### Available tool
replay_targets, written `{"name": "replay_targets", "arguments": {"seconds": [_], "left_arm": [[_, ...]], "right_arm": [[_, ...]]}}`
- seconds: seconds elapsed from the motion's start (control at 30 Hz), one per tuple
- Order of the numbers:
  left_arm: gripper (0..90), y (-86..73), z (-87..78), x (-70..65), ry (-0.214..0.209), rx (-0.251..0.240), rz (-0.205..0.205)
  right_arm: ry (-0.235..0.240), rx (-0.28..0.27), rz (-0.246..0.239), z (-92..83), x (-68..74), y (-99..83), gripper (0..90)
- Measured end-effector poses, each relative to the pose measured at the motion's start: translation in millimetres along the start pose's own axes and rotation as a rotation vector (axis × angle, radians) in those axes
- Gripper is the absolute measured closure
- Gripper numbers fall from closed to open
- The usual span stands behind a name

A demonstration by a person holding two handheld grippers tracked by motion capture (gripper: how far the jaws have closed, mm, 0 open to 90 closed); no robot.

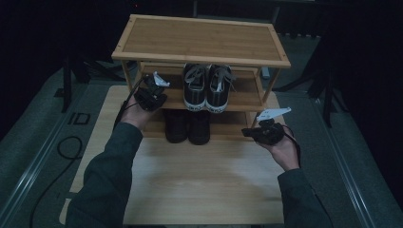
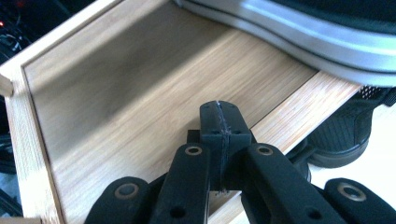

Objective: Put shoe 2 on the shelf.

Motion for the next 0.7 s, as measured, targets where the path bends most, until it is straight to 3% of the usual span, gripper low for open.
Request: {"name": "replay_targets", "arguments": {"seconds": [0.7], "left_arm": [[89.9, -5.3, -13.5, 9.4, 0.0, -0.021, 0.0]], "right_arm": [[-0.015, 0.038, 0.032, -2.9, -7.1, -14.8, 90.0]]}}
Point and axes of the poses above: each handheld gripper's, and its own axes: z roughly forward along the jaws, y roughly out of its top, x roughly to its left, the point moved 1 cm from there along z, roughly forward along the jaws, and after that the axes turned 5 degrees about y, right-handed, at the moved point
